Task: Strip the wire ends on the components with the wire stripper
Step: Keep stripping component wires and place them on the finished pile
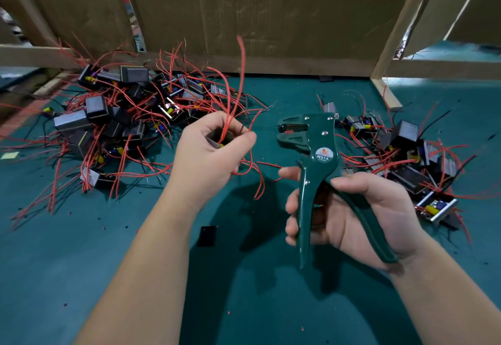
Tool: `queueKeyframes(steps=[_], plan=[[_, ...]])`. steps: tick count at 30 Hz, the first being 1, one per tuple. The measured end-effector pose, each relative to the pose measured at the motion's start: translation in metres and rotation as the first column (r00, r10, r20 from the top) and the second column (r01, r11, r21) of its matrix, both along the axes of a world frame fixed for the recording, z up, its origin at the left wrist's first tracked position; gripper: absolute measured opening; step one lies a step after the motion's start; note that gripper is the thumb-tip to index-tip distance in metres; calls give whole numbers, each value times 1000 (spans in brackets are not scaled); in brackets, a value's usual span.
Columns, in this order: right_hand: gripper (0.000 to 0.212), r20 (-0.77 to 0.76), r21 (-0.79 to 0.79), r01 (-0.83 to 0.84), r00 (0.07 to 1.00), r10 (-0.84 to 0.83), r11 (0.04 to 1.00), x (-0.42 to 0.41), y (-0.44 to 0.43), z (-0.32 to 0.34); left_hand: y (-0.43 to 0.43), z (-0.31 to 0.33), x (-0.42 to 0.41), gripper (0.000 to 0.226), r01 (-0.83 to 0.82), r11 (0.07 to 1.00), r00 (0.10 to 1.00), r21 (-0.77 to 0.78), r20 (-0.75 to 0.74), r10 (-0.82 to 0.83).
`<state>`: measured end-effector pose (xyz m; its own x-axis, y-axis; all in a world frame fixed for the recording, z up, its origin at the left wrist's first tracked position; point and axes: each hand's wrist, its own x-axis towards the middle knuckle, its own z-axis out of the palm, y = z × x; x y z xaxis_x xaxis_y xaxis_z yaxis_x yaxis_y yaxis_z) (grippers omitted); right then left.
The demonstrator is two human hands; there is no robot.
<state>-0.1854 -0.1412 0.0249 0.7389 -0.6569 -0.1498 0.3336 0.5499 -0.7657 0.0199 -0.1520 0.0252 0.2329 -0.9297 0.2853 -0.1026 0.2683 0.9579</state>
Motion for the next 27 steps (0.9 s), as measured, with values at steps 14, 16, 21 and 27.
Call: queueKeyframes(steps=[14,16,21,27], plan=[[77,1,43,5,1000,-5,999,3,-1,0,3,6,-4,16,209,971,923,116,-351,-157],[76,5,39,-2,1000,2,999,2,0,0,2,6,-4,19,201,975,926,92,-342,-158],[73,50,10,-50,998,49,999,3,1,-1,-1,3,-5,9,102,993,944,58,-320,-78],[64,138,-58,-82,986,90,995,6,6,-2,-1,-1,-7,10,-15,1000,984,-22,-178,11]])
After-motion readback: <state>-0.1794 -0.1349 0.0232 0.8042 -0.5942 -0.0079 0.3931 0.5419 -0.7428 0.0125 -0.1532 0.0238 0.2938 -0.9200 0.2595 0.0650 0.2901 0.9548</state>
